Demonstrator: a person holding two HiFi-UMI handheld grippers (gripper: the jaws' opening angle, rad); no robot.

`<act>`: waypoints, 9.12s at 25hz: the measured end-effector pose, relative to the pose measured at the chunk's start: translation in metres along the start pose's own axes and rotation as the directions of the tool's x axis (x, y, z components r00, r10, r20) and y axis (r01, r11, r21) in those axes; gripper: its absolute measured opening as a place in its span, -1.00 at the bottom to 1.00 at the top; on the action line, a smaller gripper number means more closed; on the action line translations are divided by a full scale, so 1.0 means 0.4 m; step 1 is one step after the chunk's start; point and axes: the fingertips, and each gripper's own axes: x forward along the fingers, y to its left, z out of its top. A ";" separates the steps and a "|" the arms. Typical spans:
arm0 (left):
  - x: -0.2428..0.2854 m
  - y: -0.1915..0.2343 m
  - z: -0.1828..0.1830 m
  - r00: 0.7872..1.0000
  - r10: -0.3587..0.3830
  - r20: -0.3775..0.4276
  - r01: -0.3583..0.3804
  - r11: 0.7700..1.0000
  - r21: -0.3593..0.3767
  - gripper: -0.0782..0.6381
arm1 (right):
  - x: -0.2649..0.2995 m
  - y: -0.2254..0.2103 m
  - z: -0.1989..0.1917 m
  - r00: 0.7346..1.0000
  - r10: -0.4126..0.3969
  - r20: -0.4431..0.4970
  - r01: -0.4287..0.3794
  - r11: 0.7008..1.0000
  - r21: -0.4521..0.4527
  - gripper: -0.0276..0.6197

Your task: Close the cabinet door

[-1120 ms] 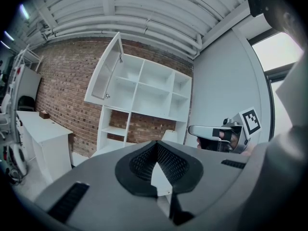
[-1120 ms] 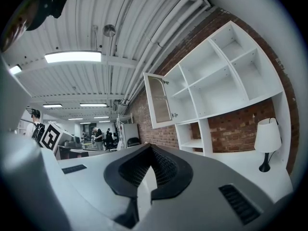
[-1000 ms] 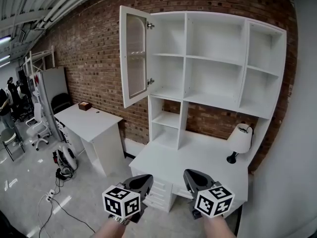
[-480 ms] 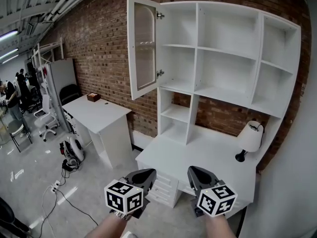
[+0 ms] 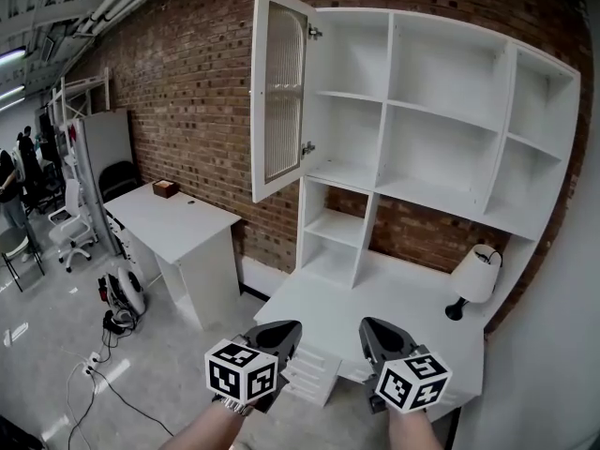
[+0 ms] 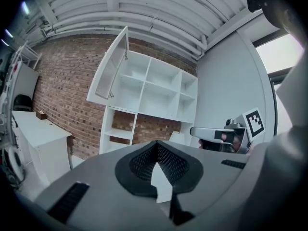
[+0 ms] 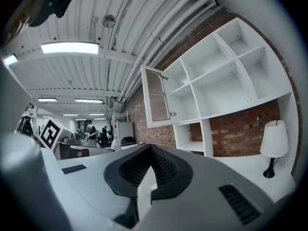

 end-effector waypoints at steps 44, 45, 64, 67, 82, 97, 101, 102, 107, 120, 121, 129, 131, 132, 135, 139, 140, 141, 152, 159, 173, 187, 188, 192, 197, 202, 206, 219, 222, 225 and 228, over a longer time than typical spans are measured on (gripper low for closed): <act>0.044 0.711 0.191 1.000 0.013 0.017 -0.014 0.999 0.032 -0.79 | 0.850 0.191 0.073 0.999 0.018 0.029 -0.018 1.000 -0.003 -0.83; 0.056 0.718 0.192 1.000 0.021 0.020 -0.021 0.999 0.023 -0.79 | 0.866 0.181 0.075 0.999 0.026 0.025 -0.026 1.000 -0.006 -0.83; 0.149 0.772 0.205 0.998 0.070 0.011 -0.070 0.997 0.020 -0.79 | 1.109 0.106 0.154 0.999 0.038 0.021 -0.037 0.998 -0.049 -0.35; 0.159 0.775 0.203 0.997 0.073 0.006 -0.073 0.997 0.024 -0.79 | 1.144 0.097 0.173 0.999 -0.001 0.032 0.005 0.995 -0.101 -0.28; 0.134 0.816 0.192 0.993 0.113 -0.036 -0.111 0.992 0.060 -0.79 | 1.254 0.081 0.182 0.990 -0.123 0.067 0.133 0.977 -0.167 -0.15; 0.174 0.786 0.193 0.998 0.054 -0.041 -0.051 0.997 0.062 -0.79 | 1.212 0.054 0.179 0.988 -0.140 0.073 0.148 0.981 -0.129 -0.16; 0.197 0.757 0.189 0.999 0.024 -0.045 -0.021 0.998 0.065 -0.79 | 1.174 0.027 0.182 0.985 -0.156 0.079 0.165 0.978 -0.130 -0.16; 0.204 0.749 0.188 0.999 0.016 -0.047 -0.013 0.998 0.066 -0.79 | 1.164 0.019 0.182 0.984 -0.160 0.079 0.170 0.977 -0.131 -0.16; 0.243 0.703 0.183 0.998 -0.031 -0.054 0.034 0.997 0.072 -0.79 | 1.114 -0.025 0.186 0.979 -0.186 0.086 0.196 0.972 -0.131 -0.16; 0.332 0.600 0.178 0.991 -0.115 -0.063 0.120 0.989 0.086 -0.79 | 1.003 -0.148 0.197 0.960 -0.262 0.098 0.274 0.950 -0.146 -0.21; 0.337 0.595 0.177 0.991 -0.119 -0.063 0.124 0.988 0.087 -0.79 | 0.995 -0.158 0.198 0.958 -0.270 0.100 0.282 0.948 -0.146 -0.22; 0.388 0.555 0.169 0.985 -0.156 -0.073 0.162 0.983 0.081 -0.79 | 0.936 -0.258 0.213 0.925 -0.358 0.126 0.377 0.905 -0.196 -0.52; 0.403 0.545 0.166 0.983 -0.168 -0.079 0.174 0.982 0.079 -0.79 | 0.929 -0.286 0.218 0.922 -0.367 0.126 0.385 0.903 -0.189 -0.52; 0.412 0.540 0.165 0.982 -0.173 -0.081 0.180 0.981 0.078 -0.79 | 0.924 -0.301 0.220 0.920 -0.372 0.125 0.391 0.901 -0.189 -0.54; 0.438 0.526 0.163 0.978 -0.187 -0.087 0.194 0.978 0.077 -0.79 | 0.912 -0.340 0.227 0.914 -0.387 0.125 0.405 0.895 -0.185 -0.59; 0.472 0.509 0.161 0.975 -0.203 -0.094 0.210 0.975 0.077 -0.79 | 0.897 -0.391 0.233 0.911 -0.393 0.125 0.409 0.900 -0.149 -0.59; 0.479 0.509 0.163 0.974 -0.206 -0.096 0.214 0.974 0.076 -0.79 | 0.896 -0.403 0.236 0.911 -0.394 0.124 0.409 0.902 -0.138 -0.59; 0.486 0.510 0.164 0.973 -0.209 -0.098 0.217 0.973 0.074 -0.79 | 0.898 -0.415 0.240 0.911 -0.395 0.122 0.409 0.903 -0.129 -0.59; 0.583 0.490 0.172 0.967 -0.232 -0.101 0.239 0.969 0.063 -0.79 | 0.895 -0.551 0.261 0.908 -0.405 0.108 0.417 0.902 -0.114 -0.49; 0.641 0.474 0.167 0.964 -0.241 -0.110 0.248 0.967 0.055 -0.79 | 0.901 -0.623 0.269 0.907 -0.410 0.099 0.420 0.900 -0.118 -0.43; 0.706 0.500 0.164 0.970 -0.212 -0.118 0.220 0.974 0.056 -0.79 | 0.910 -0.748 0.284 0.882 -0.460 0.099 0.470 0.869 -0.153 -0.22; 0.731 0.525 0.153 0.972 -0.197 -0.125 0.204 0.978 0.045 -0.79 | 0.950 -0.834 0.299 0.872 -0.487 0.052 0.487 0.853 -0.189 -0.18; 0.731 0.528 0.152 0.972 -0.196 -0.126 0.203 0.978 0.044 -0.79 | 0.952 -0.837 0.300 0.870 -0.490 0.050 0.490 0.850 -0.192 -0.18; 0.730 0.538 0.148 0.973 -0.190 -0.128 0.197 0.979 0.042 -0.79 | 0.962 -0.850 0.302 0.864 -0.501 0.045 0.499 0.843 -0.201 -0.18; 0.724 0.563 0.144 0.977 -0.168 -0.130 0.174 0.984 0.039 -0.79 | 0.976 -0.870 0.306 0.858 -0.511 0.046 0.509 0.837 -0.200 -0.18; 0.705 0.586 0.142 0.981 -0.142 -0.128 0.148 0.988 0.034 -0.79 | 0.981 -0.878 0.306 0.850 -0.525 0.048 0.523 0.827 -0.207 -0.18; 0.696 0.596 0.145 0.984 -0.125 -0.125 0.131 0.991 0.033 -0.79 | 0.987 -0.887 0.307 0.848 -0.528 0.051 0.526 0.826 -0.200 -0.18; 0.671 0.601 0.156 0.989 -0.099 -0.106 0.103 0.994 0.035 -0.79 | 0.964 -0.873 0.305 0.840 -0.539 0.062 0.540 0.820 -0.192 -0.22; 0.658 0.597 0.167 0.990 -0.103 -0.092 0.106 0.994 0.036 -0.79 | 0.927 -0.843 0.309 0.831 -0.548 0.093 0.556 0.810 -0.189 -0.35; 0.644 0.590 0.178 0.991 -0.111 -0.077 0.113 0.993 0.034 -0.79 | 0.889 -0.800 0.313 0.825 -0.550 0.127 0.564 0.801 -0.199 -0.61; 0.626 0.579 0.189 0.990 -0.124 -0.063 0.127 0.991 0.036 -0.79 | 0.867 -0.741 0.308 0.844 -0.520 0.132 0.536 0.818 -0.208 -0.81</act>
